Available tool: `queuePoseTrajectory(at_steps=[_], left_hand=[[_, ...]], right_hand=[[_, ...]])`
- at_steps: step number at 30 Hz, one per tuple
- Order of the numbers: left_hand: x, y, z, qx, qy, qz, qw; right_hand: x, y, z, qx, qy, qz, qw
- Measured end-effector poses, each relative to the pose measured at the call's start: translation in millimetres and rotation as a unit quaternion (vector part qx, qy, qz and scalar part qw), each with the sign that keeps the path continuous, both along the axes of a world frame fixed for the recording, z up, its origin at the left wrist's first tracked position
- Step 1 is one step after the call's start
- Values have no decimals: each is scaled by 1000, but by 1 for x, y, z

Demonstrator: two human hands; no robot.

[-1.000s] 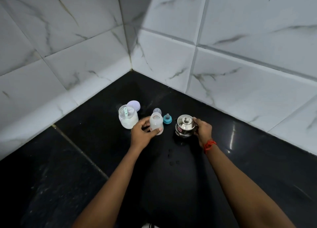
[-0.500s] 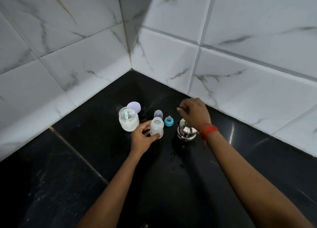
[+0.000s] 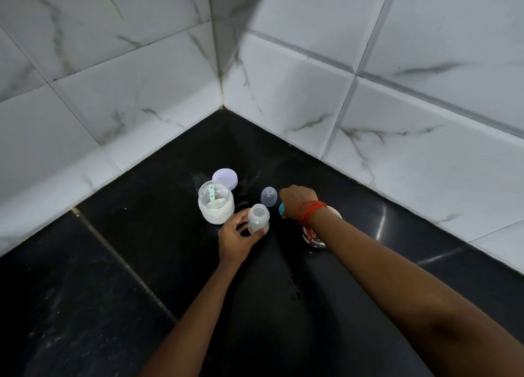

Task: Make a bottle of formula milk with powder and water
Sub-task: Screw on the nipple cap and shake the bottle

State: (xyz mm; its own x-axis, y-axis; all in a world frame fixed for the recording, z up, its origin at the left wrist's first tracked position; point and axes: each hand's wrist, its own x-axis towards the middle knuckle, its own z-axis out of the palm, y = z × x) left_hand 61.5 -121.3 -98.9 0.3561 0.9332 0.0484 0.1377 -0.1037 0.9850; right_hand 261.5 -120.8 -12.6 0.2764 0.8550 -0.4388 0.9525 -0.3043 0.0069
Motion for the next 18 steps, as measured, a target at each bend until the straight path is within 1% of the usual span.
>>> queuePoseTrajectory(at_steps=[3,5,8,11,13,14,16,18], left_hand=[[-3,3,-1,25,29,-22,999],[-8,5,-7,37,52,-41,997],[-15,4,-16,49,74,-43,995],[-14,1,-18,53,84,-37,994],[-14,2,-18,53,90,-38,994],[-14,2,-19,55,93,-38,993],[-14,3,-20,61,100,-38,992],[-14,4,-22,61,100,-35,993]], right_hand=[[2,-1,0,24,1,-3,1000],[3,-5,6,51,18,-11,998],[5,-12,24,126,66,-24,990],[2,-21,49,209,151,28,966],[-7,-25,63,210,203,99,951],[-13,-26,67,199,210,134,948],[-23,-23,65,173,201,176,948],[-30,-19,59,138,182,182,956]])
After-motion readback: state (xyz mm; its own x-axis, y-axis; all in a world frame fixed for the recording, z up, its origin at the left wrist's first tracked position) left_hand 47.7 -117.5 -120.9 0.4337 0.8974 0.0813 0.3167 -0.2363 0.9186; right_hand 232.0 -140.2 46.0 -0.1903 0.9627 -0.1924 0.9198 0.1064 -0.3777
